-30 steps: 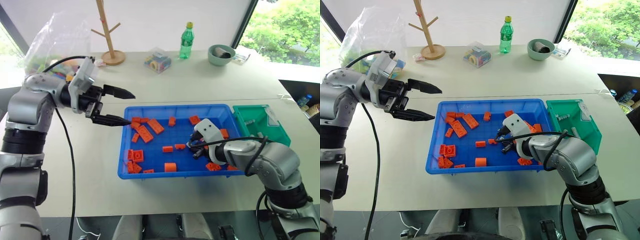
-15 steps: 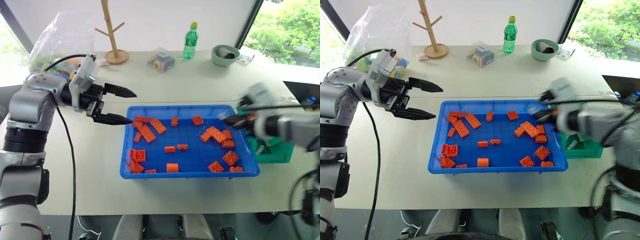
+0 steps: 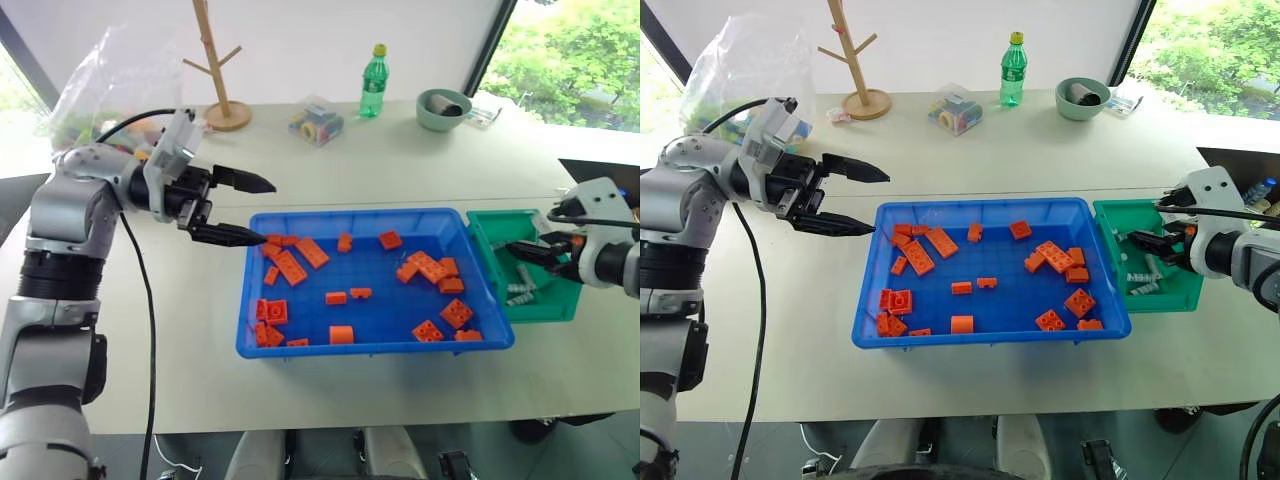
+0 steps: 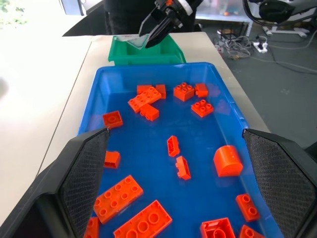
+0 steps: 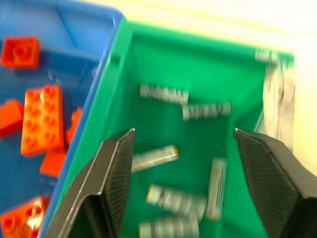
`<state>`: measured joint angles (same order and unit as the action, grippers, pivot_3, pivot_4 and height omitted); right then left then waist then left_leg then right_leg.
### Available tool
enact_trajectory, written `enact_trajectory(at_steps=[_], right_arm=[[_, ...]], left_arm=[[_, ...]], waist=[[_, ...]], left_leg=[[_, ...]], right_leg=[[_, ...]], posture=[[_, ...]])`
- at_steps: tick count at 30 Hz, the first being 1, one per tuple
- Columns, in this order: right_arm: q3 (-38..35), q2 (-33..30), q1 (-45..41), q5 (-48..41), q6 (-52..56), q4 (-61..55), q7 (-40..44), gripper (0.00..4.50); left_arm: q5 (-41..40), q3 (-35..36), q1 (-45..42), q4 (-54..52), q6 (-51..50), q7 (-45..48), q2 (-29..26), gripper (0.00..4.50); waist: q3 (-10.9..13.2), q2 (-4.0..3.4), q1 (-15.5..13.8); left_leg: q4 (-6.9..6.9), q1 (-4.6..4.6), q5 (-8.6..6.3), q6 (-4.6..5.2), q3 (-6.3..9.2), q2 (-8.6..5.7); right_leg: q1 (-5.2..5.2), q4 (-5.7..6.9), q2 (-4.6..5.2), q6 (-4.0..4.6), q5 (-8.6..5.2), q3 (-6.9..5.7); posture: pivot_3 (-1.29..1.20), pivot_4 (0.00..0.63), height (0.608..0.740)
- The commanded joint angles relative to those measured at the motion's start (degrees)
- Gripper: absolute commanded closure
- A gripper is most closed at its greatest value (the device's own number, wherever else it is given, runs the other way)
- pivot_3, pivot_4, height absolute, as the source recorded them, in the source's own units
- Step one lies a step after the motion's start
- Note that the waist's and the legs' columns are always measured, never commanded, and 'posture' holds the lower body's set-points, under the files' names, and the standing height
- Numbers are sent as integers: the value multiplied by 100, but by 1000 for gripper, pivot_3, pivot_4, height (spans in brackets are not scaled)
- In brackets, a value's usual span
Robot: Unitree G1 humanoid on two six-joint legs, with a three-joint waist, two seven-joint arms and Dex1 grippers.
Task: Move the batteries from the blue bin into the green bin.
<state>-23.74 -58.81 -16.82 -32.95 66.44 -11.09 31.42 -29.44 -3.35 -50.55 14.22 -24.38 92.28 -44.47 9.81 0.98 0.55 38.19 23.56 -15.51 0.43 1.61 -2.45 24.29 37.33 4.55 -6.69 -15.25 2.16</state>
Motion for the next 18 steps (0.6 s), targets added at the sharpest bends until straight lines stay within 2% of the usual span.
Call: enact_trajectory(at_steps=[1,4,6,9,14,18], right_arm=[[-978,-323,350,-109,-899,173,1057,1517],[-1652,-435,866,-328,-1529,62,2196,1517],[-2167,-567,1529,-357,-1958,47,3298,1517],[-2483,-750,2328,-113,-2591,202,4363,1517],[-2320,-708,2625,225,-3625,327,4820,1517],[-2058,-715,2437,235,-3834,402,4761,1517]], left_arm=[[-10,124,-65,-27,34,21,-109,0],[5,163,-12,54,33,22,-204,0],[51,183,24,153,76,22,-296,0],[82,178,31,306,129,22,-397,0],[131,154,-7,466,212,22,-424,0],[179,166,0,524,292,22,-400,0]], waist=[[0,0,-26],[0,0,1],[0,0,9],[0,0,28],[1,2,44],[1,2,30]], left_leg=[[0,2,0,0,0,-1],[0,4,-3,4,0,-1],[0,2,-3,5,1,0],[-2,-9,-4,7,1,3],[4,-58,-5,7,-3,4],[-1,-80,-6,7,0,5]], right_leg=[[-1,-3,0,0,0,-1],[-2,-7,0,-1,0,-2],[-4,-7,-3,-1,0,-2],[-17,-8,-9,-2,0,-3],[-71,-14,-6,-6,1,-1],[-92,-20,-1,-6,1,-1]], posture=[[0,150,727],[0,150,727],[0,150,727],[0,150,727],[0,150,727],[0,150,727]])
